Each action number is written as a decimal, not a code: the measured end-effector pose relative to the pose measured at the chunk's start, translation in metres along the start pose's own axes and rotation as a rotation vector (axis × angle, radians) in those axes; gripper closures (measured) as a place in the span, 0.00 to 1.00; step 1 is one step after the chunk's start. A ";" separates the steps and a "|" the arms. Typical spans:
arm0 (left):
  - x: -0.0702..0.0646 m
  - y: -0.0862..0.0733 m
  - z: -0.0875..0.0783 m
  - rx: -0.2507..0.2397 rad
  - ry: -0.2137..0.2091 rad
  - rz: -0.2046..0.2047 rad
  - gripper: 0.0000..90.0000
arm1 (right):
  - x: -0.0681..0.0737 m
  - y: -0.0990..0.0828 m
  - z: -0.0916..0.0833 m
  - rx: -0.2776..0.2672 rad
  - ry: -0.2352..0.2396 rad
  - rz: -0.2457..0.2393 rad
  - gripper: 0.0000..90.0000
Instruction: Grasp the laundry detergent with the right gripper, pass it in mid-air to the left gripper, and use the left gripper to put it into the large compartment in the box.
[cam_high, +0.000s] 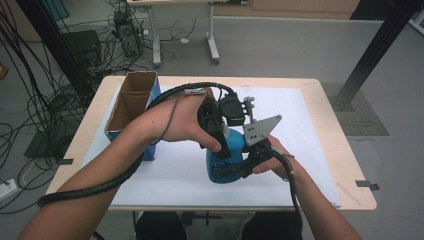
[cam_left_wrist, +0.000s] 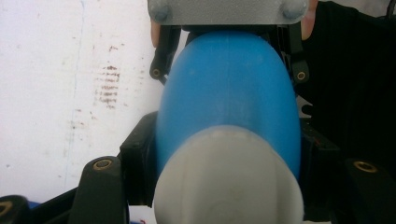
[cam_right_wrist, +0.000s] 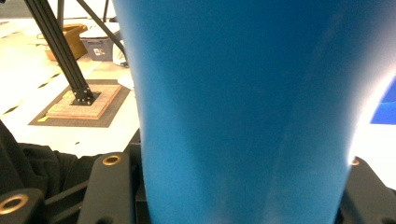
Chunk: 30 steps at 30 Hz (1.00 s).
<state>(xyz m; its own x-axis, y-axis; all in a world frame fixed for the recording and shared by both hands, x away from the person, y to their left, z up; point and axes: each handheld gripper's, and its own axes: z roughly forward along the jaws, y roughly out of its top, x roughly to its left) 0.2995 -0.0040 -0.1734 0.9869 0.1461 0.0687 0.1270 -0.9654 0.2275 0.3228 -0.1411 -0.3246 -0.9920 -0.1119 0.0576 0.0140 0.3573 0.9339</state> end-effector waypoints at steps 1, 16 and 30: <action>0.000 0.000 0.000 0.004 -0.001 0.005 0.42 | 0.000 0.000 0.000 -0.001 -0.001 0.000 0.48; 0.000 -0.001 0.001 0.002 0.000 -0.002 0.42 | 0.000 0.000 0.001 0.000 0.002 0.001 0.48; 0.001 0.000 0.000 0.015 -0.002 -0.005 0.42 | -0.001 0.000 0.001 0.000 0.002 0.000 0.48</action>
<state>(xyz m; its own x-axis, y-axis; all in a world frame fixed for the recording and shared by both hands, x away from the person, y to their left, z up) 0.3004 -0.0035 -0.1737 0.9864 0.1504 0.0661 0.1333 -0.9678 0.2135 0.3236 -0.1400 -0.3254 -0.9918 -0.1136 0.0582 0.0138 0.3574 0.9339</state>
